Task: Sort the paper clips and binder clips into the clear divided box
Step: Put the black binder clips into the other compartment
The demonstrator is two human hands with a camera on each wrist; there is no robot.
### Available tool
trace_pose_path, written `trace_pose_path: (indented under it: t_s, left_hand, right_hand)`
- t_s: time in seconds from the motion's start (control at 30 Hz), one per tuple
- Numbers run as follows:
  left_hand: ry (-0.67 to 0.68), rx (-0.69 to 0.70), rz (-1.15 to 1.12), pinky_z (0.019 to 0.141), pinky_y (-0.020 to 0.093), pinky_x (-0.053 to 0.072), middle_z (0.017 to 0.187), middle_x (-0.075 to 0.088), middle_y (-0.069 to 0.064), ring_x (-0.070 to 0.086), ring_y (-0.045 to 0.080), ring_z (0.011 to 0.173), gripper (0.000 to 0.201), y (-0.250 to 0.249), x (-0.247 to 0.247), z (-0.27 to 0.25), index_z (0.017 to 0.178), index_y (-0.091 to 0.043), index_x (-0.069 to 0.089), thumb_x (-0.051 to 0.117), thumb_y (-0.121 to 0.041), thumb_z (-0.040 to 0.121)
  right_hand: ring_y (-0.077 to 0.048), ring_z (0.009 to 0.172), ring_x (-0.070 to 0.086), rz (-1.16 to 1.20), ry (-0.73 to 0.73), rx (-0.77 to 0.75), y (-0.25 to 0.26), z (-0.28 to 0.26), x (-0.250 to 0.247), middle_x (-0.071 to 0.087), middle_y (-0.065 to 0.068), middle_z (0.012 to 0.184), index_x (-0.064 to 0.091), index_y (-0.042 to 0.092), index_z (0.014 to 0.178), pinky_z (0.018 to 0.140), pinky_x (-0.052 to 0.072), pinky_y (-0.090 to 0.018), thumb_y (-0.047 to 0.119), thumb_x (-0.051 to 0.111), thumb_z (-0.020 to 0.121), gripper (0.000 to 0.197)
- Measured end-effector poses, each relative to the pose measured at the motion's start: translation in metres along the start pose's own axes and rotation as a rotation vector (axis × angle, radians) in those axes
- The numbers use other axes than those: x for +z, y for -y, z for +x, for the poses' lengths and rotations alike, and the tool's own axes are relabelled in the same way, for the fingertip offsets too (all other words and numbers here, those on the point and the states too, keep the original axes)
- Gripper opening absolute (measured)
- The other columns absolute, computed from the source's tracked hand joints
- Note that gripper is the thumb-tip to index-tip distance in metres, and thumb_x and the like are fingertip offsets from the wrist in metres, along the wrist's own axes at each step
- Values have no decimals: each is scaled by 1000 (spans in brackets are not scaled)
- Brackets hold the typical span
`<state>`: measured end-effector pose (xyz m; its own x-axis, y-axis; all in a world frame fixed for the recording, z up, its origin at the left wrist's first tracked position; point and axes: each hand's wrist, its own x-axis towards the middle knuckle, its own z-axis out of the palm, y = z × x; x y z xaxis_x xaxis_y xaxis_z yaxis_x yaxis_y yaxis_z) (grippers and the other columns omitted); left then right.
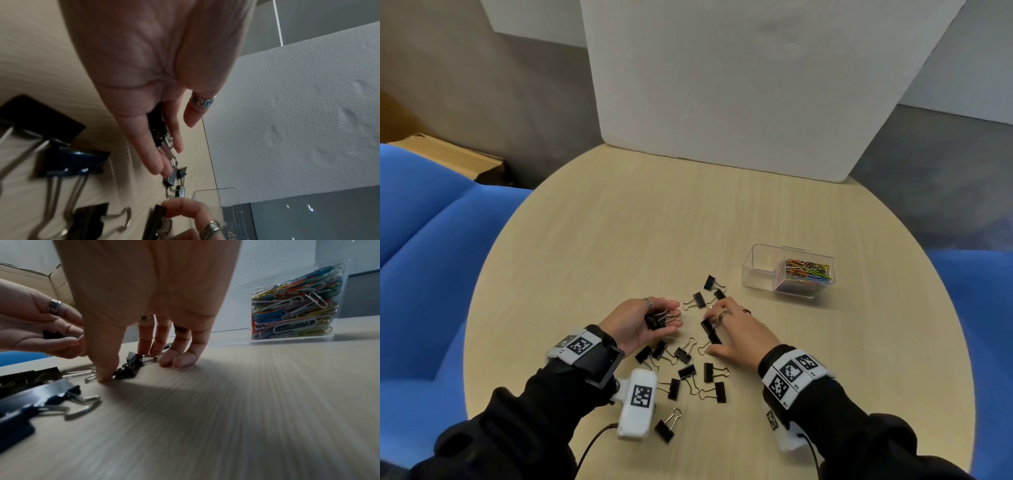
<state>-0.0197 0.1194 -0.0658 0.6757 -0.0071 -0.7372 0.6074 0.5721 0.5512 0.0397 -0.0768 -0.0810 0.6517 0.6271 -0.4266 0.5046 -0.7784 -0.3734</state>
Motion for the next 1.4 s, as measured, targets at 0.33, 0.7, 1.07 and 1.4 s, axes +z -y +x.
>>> trace_pose_path:
  t_s: [0.33,0.7,1.07,1.4]
  left_hand:
    - [-4,-7,10,65,27,59,96,63,21,66,26,80,22,7,3,2,94,4,64,46,-9,93]
    - [0,-1,-9,65,27,58,93,63,19,65,26,81,26,4,5,2,93,3,63,43,-13,95]
    - [117,-31,-119,74,39,59,107,60,27,64,37,94,40,5,37,1,105,9,56,39,-27,98]
    - [263,-62,-123,71,34,59,87,65,17,67,26,75,32,-8,75,11,104,5,58,33,-13,98]
  right_hand:
    - [-10,83,46,65,15,-11,5,1,-8,53,5,106,49,23,104,73,38,-21,25,61,84,23]
    - [-8,93,42,111,62,5,-4,-8,-3,43,7,100,56,16,105,83,38,-15,4,56,80,27]
    - [6,88,42,318,-298,-237,34,-20,-34,52,6,102,60,16,104,77,32,-1,9,63,79,27]
    - [-5,113,46,231,-593,-188,-5,-35,-61,51,8,121,53,25,119,100,37,-31,40,55,85,37]
